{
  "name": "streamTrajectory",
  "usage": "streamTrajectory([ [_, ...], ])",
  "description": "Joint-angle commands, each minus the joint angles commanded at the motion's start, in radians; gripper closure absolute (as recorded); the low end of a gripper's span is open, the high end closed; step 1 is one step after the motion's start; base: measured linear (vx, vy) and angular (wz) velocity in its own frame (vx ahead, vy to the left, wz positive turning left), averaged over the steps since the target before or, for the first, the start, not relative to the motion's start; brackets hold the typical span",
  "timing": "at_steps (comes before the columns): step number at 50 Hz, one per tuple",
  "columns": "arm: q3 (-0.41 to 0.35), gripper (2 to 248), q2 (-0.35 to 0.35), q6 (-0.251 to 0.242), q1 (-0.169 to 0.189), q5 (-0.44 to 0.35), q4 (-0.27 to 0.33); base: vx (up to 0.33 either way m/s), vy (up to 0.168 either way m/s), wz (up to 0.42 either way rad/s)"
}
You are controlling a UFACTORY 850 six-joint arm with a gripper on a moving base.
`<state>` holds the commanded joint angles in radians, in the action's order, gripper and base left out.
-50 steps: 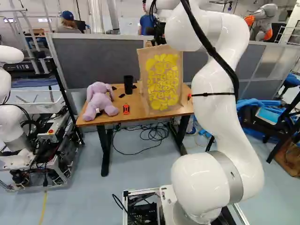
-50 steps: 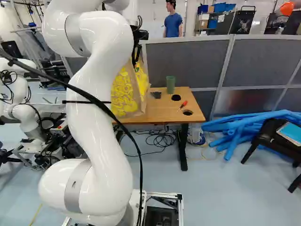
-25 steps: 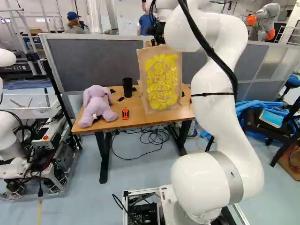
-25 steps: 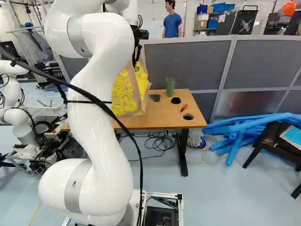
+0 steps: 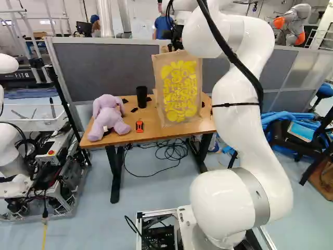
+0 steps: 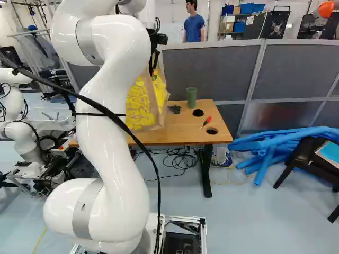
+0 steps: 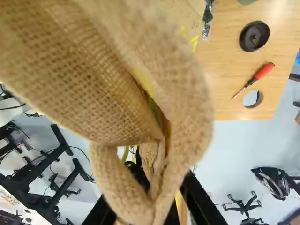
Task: Pick up the bag on the ground and place it on the table
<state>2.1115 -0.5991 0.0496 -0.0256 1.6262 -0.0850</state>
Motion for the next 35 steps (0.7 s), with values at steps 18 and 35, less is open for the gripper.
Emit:
streamTrajectory([
  [18, 0.0, 228, 0.0, 0.182, 0.0, 0.0, 0.0, 0.0, 0.0, 0.0],
  [35, 0.0, 228, 0.0, 0.361, 0.0, 0.0, 0.0, 0.0, 0.0, 0.0],
])
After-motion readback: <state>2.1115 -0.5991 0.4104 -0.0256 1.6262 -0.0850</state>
